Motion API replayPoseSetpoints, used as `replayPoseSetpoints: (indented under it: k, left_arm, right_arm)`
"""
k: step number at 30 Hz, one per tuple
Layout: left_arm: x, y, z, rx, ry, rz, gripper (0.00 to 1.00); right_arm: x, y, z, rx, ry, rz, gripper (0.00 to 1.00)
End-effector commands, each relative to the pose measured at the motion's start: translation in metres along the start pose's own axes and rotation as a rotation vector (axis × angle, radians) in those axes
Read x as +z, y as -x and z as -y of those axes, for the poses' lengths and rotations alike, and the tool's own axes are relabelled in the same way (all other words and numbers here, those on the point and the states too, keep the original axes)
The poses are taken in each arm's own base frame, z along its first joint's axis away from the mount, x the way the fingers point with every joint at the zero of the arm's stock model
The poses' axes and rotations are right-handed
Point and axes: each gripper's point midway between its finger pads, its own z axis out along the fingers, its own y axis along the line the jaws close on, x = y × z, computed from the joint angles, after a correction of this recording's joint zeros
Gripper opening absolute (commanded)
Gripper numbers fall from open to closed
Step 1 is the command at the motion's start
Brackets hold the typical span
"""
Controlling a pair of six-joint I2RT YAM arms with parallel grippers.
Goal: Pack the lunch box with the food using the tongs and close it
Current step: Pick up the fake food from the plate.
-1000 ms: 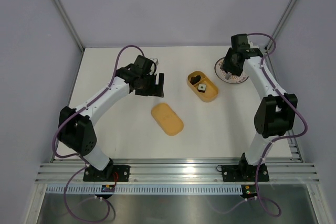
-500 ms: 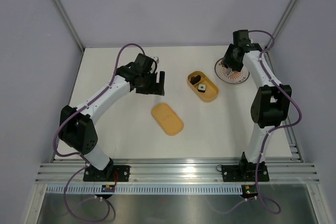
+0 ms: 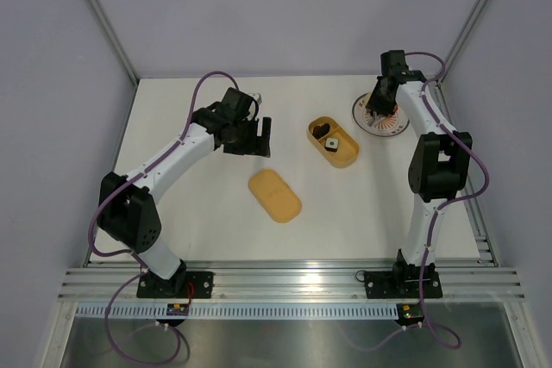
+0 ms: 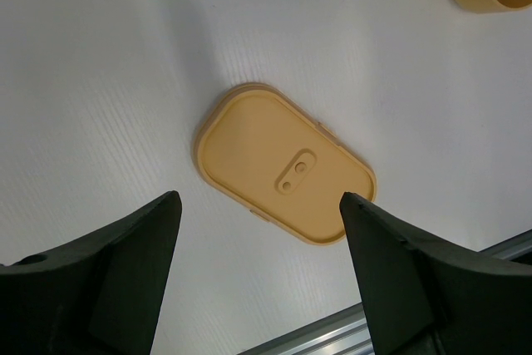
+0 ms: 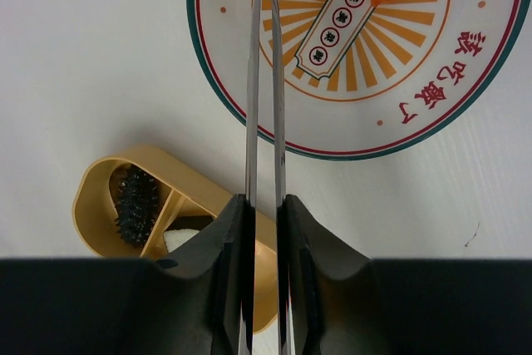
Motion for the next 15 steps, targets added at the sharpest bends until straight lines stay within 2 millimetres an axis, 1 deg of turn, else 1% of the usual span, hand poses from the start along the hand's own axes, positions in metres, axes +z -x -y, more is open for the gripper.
replayPoseSetpoints:
  k: [1, 2, 6, 8, 9, 10, 11, 12, 14, 15]
  left_arm:
    - [-0.004, 0.015, 0.002, 0.016, -0.005, 0.044, 0.81]
    - [-0.004, 0.015, 0.001, 0.013, -0.004, 0.044, 0.81]
    - [-0.004, 0.015, 0.002, 0.014, -0.008, 0.045, 0.81]
    - [-0.004, 0.015, 0.002, 0.012, -0.010, 0.046, 0.81]
    - [-0.004, 0.014, 0.002, 0.012, -0.009, 0.044, 0.81]
    - [-0.004, 0.014, 0.003, 0.014, -0.011, 0.047, 0.81]
    - [-0.004, 0.014, 0.003, 0.014, -0.011, 0.047, 0.81]
    - [-0.005, 0.015, 0.002, 0.013, -0.011, 0.049, 0.81]
    - [-0.006, 0.016, 0.002, 0.016, -0.008, 0.054, 0.81]
    - [-0.007, 0.016, 0.002, 0.018, -0.004, 0.056, 0.81]
  right_arm:
    - [-0.022, 0.017, -0.008, -0.003, 0.051, 0.064, 0.26]
    - [-0.025, 0.017, -0.007, -0.001, 0.050, 0.067, 0.21]
    - [-0.042, 0.016, -0.004, -0.004, 0.055, 0.085, 0.11]
    - [-0.055, 0.014, -0.001, -0.005, 0.055, 0.094, 0.09]
    - [-0.056, 0.008, 0.003, -0.006, 0.048, 0.082, 0.08]
    - [-0.069, 0.008, 0.003, -0.006, 0.061, 0.096, 0.07]
    - [-0.075, 0.006, 0.003, -0.002, 0.071, 0.098, 0.06]
    - [-0.086, 0.001, 0.006, 0.000, 0.078, 0.101, 0.06]
    - [-0.098, -0.007, 0.008, -0.002, 0.086, 0.104, 0.05]
    - [-0.111, -0.019, 0.011, -0.017, 0.079, 0.098, 0.05]
